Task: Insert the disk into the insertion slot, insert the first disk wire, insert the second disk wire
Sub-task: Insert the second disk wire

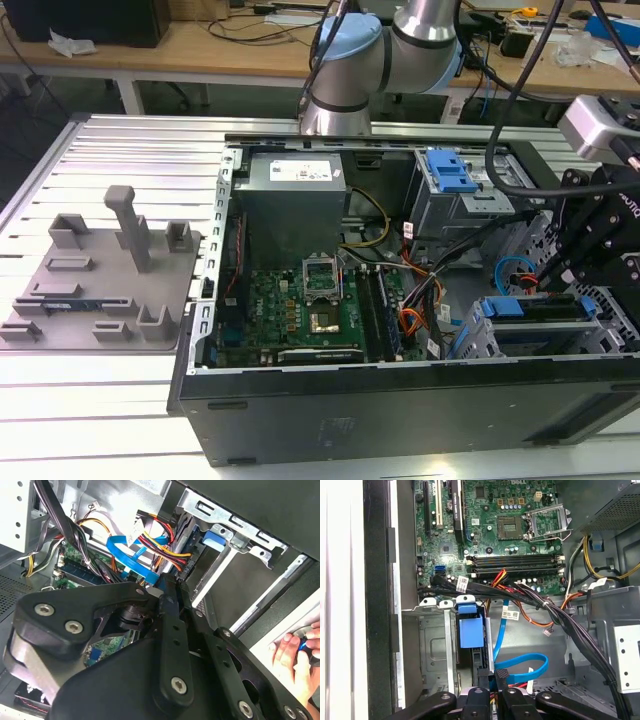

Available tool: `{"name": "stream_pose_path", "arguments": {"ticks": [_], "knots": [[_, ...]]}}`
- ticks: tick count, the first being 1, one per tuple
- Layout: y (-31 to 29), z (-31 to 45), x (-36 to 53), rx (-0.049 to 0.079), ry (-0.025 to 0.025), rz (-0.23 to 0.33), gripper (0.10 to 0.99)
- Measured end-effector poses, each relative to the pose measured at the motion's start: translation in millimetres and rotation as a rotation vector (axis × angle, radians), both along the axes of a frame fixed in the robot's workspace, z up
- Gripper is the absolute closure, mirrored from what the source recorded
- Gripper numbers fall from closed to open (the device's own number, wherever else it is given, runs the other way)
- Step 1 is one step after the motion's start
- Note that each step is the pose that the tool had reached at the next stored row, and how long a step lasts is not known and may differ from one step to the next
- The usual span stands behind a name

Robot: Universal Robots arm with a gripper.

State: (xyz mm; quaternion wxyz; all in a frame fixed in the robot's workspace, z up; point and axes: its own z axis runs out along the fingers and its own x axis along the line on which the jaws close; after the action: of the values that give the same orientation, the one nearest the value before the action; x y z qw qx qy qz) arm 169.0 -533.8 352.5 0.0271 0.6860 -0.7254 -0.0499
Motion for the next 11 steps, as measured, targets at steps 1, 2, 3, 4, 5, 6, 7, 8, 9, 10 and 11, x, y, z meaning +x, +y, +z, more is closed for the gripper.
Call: {"name": "stream_pose_path", "arguments": {"ticks": [1, 2, 3, 4, 5, 6, 7, 8, 9, 10, 11], "knots": [[0.0, 0.0, 0.0, 0.0, 0.0, 0.0, 0.925], [-0.1, 0.1, 0.0, 0.0, 0.0, 0.0, 0.925], [-0.3, 0.0, 0.0, 0.0, 0.0, 0.0, 0.925], [-0.4, 0.0, 0.0, 0.0, 0.0, 0.0, 0.925], [-0.8, 0.0, 0.0, 0.0, 0.0, 0.0, 0.925], [-1.1, 0.0, 0.0, 0.0, 0.0, 0.0, 0.925], [-1.9, -0.2, 0.0, 0.0, -0.0001, 0.0, 0.925], [-2.9, -0.3, 0.0, 0.0, 0.0, 0.0, 0.925], [-3.4, -0.5, 0.0, 0.0, 0.0, 0.0, 0.925], [-3.9, -0.6, 0.0, 0.0, 0.0, 0.0, 0.925], [-4.4, -0.9, 0.0, 0.0, 0.0, 0.0, 0.925]]}}
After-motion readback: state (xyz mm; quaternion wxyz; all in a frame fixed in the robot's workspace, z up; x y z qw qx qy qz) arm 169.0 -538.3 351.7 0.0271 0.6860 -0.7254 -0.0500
